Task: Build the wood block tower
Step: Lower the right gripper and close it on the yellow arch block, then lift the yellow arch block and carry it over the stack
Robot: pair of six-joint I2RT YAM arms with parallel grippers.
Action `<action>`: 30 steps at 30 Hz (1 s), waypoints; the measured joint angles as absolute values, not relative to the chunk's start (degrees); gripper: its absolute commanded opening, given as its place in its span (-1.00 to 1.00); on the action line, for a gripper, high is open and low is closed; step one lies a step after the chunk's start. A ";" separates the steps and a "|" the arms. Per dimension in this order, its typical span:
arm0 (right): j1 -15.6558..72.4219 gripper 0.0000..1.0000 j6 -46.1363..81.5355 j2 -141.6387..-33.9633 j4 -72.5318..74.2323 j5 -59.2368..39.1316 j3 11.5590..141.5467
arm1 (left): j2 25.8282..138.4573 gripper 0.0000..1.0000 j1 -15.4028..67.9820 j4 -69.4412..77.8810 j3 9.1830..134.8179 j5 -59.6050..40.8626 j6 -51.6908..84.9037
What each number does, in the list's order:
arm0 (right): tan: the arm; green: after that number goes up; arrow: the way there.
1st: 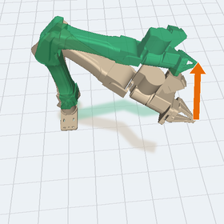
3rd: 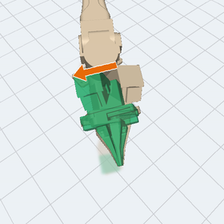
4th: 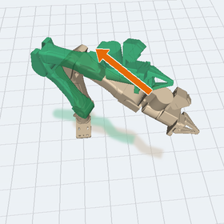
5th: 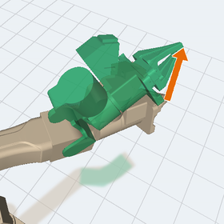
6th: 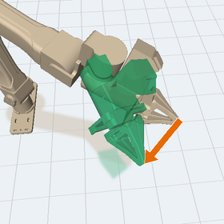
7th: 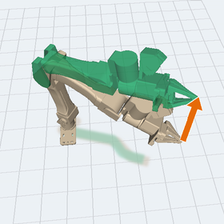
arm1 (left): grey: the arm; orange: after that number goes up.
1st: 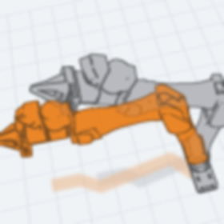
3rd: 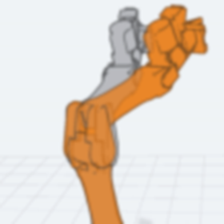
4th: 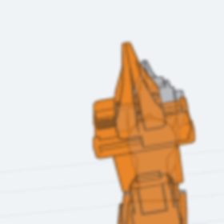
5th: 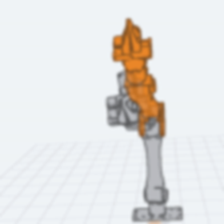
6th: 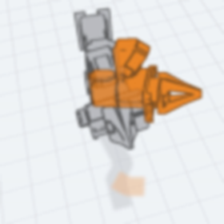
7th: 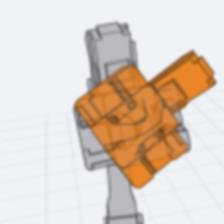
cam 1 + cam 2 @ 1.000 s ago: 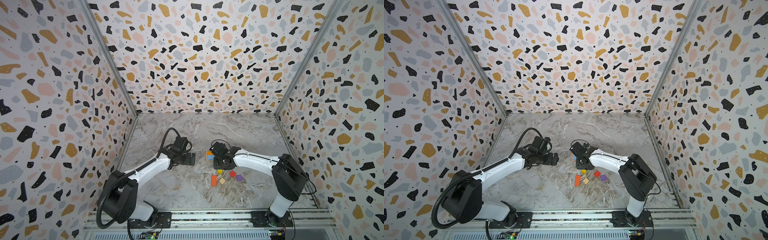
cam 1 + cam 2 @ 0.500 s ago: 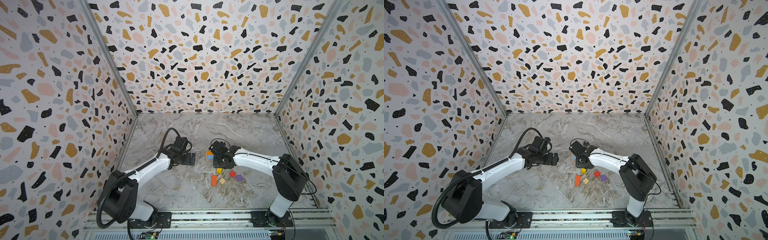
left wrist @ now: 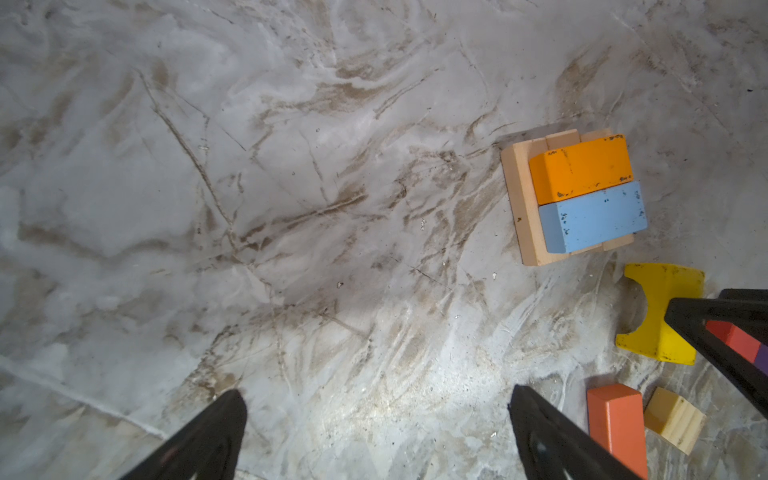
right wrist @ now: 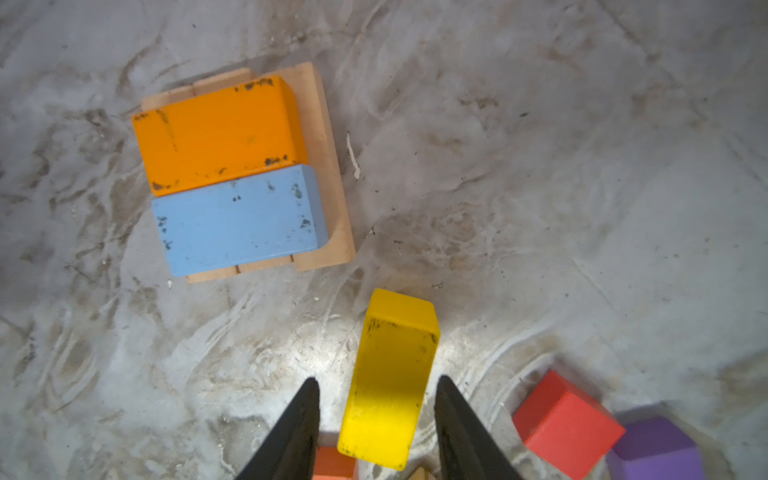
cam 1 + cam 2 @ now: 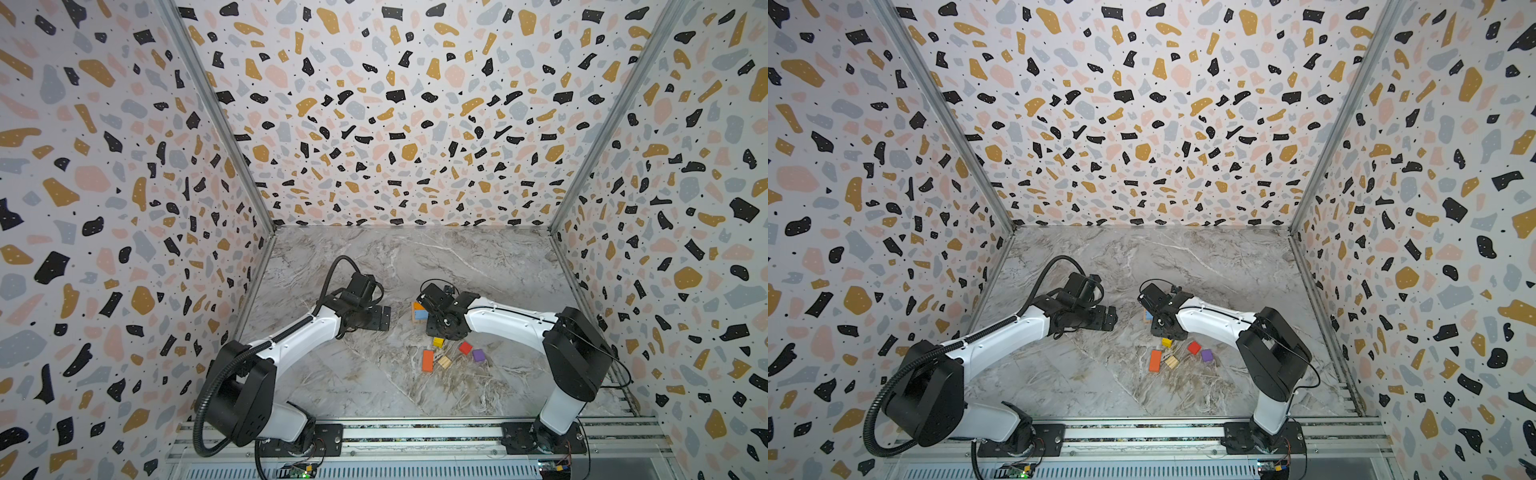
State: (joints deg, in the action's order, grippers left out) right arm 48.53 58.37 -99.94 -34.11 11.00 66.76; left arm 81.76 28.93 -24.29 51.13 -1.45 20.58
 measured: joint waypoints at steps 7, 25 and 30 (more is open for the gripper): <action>48.62 -0.10 59.55 -100.82 -34.15 10.57 66.37 | 81.76 1.00 28.93 -24.32 51.13 -1.45 20.58; 48.62 -1.00 60.16 -102.39 -34.37 10.00 66.06 | 81.76 1.00 28.93 -24.34 51.13 -1.45 20.58; 48.62 -1.00 57.60 -102.61 -36.60 10.79 67.31 | 81.76 1.00 28.93 -24.34 51.13 -1.45 20.58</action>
